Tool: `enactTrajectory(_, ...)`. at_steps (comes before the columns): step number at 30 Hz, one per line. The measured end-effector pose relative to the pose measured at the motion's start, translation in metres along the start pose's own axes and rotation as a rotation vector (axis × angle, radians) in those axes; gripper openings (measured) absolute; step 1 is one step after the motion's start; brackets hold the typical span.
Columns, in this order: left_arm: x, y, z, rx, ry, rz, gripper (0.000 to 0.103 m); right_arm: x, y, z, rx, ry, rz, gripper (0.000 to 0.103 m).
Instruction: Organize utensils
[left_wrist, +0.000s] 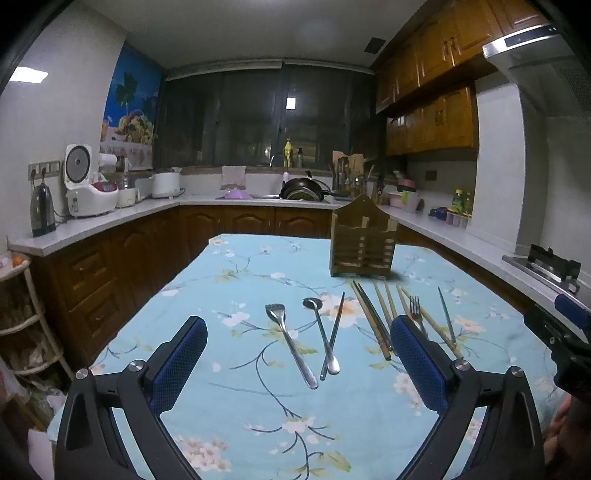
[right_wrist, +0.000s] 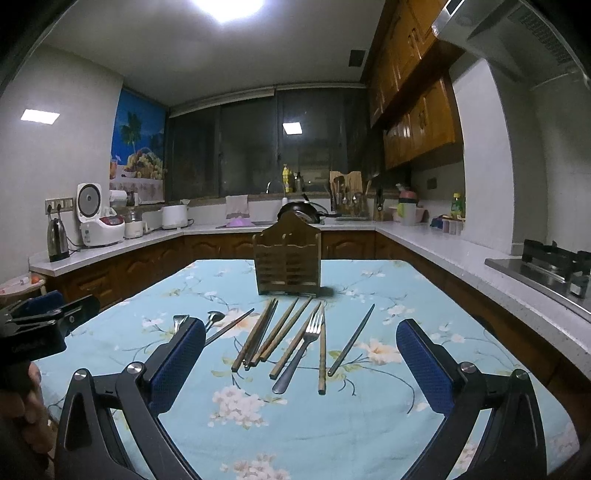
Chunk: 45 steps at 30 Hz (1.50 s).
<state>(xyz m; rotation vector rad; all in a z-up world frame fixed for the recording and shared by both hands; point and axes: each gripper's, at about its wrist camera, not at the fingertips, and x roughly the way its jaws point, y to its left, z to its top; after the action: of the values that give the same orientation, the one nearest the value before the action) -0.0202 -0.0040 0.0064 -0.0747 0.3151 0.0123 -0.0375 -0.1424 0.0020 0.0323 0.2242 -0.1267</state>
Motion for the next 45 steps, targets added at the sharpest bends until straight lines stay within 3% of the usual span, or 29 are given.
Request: enactTrajectory(45, -0.0031, -0.0109, -0.002, 0.042, -0.012, 0.0, 0.1, -0.0054, 0.0048, 0.0058, 0.01, -0.012, 0.005, 0.103)
